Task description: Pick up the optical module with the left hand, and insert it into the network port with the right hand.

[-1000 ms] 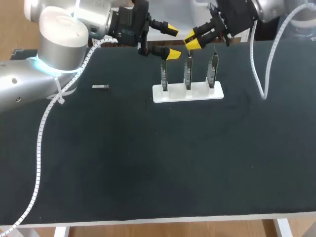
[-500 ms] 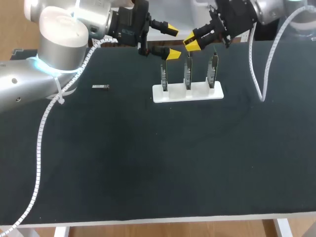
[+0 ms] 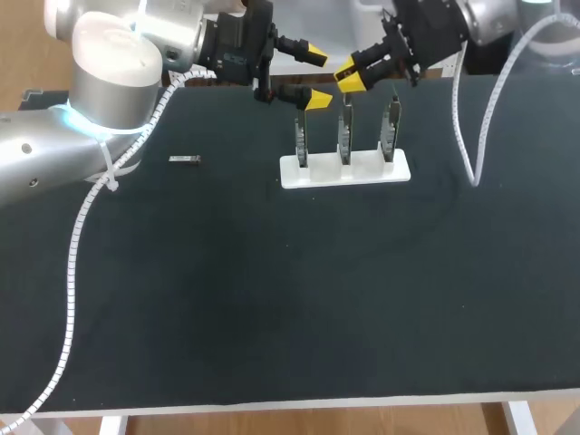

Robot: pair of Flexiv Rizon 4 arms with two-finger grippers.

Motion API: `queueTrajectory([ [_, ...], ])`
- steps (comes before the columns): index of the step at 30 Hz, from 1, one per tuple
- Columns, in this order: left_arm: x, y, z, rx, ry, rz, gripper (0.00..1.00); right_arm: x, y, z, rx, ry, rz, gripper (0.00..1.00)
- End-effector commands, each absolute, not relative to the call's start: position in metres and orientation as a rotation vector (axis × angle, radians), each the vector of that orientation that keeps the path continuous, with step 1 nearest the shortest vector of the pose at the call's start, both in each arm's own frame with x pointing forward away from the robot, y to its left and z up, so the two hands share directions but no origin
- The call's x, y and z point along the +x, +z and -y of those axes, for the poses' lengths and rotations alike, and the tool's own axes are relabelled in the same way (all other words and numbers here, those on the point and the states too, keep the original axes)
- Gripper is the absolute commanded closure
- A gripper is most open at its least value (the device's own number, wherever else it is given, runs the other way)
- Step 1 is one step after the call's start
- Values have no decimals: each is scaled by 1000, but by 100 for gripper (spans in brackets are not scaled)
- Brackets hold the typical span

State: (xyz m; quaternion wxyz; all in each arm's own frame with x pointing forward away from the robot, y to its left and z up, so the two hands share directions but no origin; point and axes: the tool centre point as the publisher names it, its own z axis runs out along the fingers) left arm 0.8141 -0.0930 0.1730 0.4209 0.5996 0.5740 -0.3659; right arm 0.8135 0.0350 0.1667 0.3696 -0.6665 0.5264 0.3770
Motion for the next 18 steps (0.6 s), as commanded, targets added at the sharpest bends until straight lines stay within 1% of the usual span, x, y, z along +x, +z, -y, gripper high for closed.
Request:
queueTrajectory([
  [1,816,174,94,1507,-918,-1441,0,817,164,-34,-1705,978,-1348,100],
  [18,816,174,94,1507,-918,-1441,0,821,164,-32,-1679,999,-1345,100],
])
